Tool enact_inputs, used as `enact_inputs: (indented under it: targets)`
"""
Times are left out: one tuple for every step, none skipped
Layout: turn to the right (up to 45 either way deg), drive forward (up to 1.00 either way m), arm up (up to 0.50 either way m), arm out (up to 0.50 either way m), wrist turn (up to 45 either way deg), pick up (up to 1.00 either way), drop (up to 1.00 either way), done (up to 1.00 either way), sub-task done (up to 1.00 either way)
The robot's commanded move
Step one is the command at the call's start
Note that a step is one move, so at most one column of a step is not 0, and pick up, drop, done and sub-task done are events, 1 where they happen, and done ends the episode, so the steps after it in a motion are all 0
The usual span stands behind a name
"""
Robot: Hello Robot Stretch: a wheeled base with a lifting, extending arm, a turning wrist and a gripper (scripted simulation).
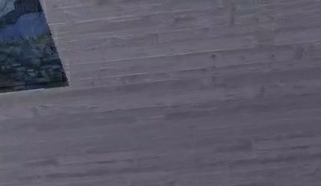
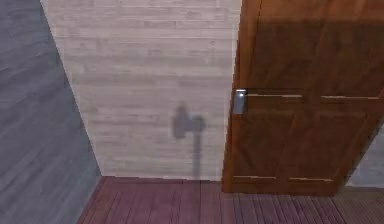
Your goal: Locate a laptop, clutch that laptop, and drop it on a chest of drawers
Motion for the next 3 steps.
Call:
enact_inputs:
  targets:
    - [-45.0,0.00,0.00,0.00,0.0,0.00,0.00,0.00,0.00]
    - [-21.0,0.00,0.00,0.00,0.0,0.00,0.00,0.00,0.00]
    - [0.0,0.45,0.00,0.00,0.0,0.00,0.00,0.00,0.00]
